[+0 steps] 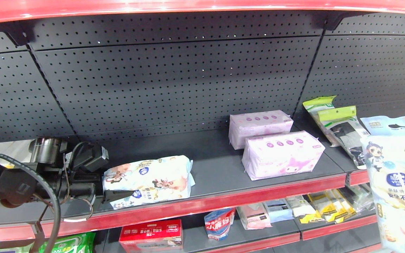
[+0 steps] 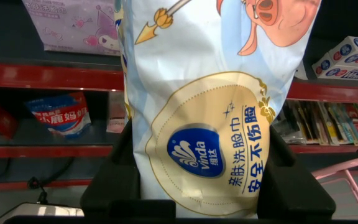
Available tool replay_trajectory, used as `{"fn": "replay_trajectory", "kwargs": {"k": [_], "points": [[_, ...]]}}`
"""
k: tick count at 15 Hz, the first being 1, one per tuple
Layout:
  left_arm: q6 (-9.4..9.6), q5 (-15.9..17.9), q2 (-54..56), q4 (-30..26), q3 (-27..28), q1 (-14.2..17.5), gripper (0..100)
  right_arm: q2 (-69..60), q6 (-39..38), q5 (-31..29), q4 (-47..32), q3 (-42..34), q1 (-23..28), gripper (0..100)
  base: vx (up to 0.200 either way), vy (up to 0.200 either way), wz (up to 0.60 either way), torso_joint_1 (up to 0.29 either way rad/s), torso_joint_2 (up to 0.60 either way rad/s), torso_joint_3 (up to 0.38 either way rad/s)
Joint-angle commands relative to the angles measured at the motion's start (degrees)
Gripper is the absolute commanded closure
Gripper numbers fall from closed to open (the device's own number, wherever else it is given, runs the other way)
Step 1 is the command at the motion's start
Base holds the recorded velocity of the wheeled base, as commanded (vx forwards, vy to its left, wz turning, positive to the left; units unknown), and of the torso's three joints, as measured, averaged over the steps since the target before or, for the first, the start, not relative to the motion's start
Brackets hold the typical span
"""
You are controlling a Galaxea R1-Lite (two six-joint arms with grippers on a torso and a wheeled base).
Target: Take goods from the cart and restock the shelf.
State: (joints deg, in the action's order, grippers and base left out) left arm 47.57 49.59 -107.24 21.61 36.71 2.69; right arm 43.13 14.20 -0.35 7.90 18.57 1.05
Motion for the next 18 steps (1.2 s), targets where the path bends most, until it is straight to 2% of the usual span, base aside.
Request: {"fn": "replay_trajectory", "kwargs": {"k": [1, 2, 7, 10, 11, 18], "points": [[-0.02, 0.0, 0.1, 0.1, -0.5, 0.0, 100, -0.2, 0.0, 0.0, 0.0, 0.0, 0.0, 100, 0.000, 0.000, 0.00, 0.000, 0.00, 0.000], [-0.02, 0.0, 0.1, 0.1, -0.5, 0.0, 0, -0.2, 0.0, 0.0, 0.1, 0.0, 0.0, 100, 0.000, 0.000, 0.00, 0.000, 0.00, 0.000], [-0.28, 0.0, 0.7, 0.0, -0.3, 0.3, 0, -0.2, 0.0, -0.1, 0.0, 0.0, 0.0, 100, 0.000, 0.000, 0.00, 0.000, 0.00, 0.000], [-4.06, 0.2, 4.4, -0.1, -1.4, 0.3, 0, -0.2, 0.0, 0.0, 0.0, 0.0, 0.0, 100, 0.000, 0.000, 0.00, 0.000, 0.00, 0.000], [-4.41, 0.2, 4.8, 0.1, -1.4, 0.4, 0, -0.2, 0.0, 0.0, 0.1, 0.0, 0.0, 100, 0.000, 0.000, 0.00, 0.000, 0.00, 0.000], [-3.97, 0.9, 7.7, 0.1, -1.9, 2.7, 0, -0.2, 0.0, 0.0, 0.1, 0.2, 0.0, 100, 0.000, 0.000, 0.00, 0.000, 0.00, 0.000]]}}
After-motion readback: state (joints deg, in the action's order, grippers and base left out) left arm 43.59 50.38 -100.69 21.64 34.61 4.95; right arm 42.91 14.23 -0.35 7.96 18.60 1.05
